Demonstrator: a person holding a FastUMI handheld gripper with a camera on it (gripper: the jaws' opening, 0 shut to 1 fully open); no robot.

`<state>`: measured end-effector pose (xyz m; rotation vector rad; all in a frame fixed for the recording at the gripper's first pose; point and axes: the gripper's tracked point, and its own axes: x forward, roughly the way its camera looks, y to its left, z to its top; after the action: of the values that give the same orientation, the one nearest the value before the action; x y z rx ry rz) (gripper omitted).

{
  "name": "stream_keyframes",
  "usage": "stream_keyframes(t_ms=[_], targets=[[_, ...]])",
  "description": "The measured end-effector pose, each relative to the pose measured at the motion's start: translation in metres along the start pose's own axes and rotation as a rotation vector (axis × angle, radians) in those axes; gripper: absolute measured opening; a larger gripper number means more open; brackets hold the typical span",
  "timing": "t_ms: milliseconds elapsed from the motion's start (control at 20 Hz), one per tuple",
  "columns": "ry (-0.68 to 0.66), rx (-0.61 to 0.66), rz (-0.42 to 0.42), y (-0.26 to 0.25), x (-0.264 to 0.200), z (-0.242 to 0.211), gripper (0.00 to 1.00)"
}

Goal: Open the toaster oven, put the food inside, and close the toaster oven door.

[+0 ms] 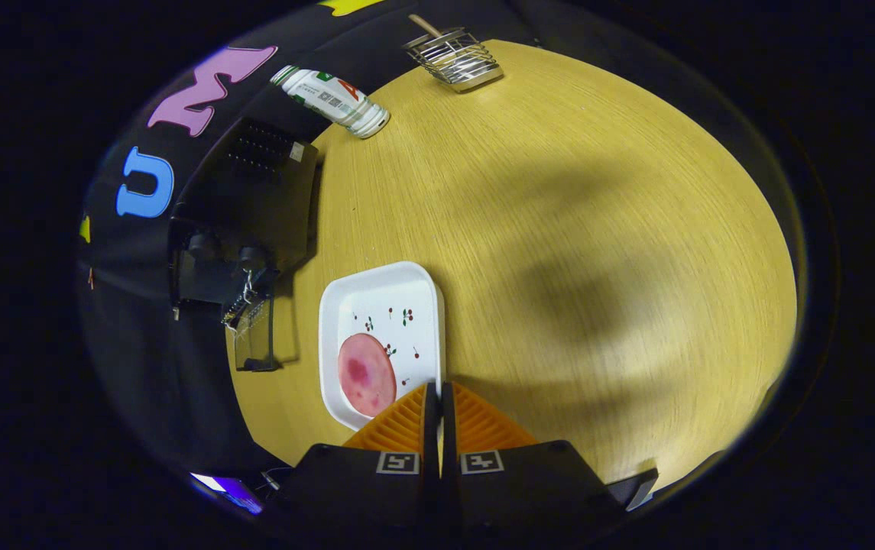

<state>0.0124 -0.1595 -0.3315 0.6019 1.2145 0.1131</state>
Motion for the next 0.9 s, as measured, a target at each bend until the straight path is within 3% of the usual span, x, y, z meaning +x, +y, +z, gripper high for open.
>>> stream_keyframes(t_ms=[500,900], targets=[[-0.077,0.192,0.126,0.054,-0.03,-0.014,0.05],[-0.105,0.254,0.194,0.111,-0.046,-0.045,0.05]])
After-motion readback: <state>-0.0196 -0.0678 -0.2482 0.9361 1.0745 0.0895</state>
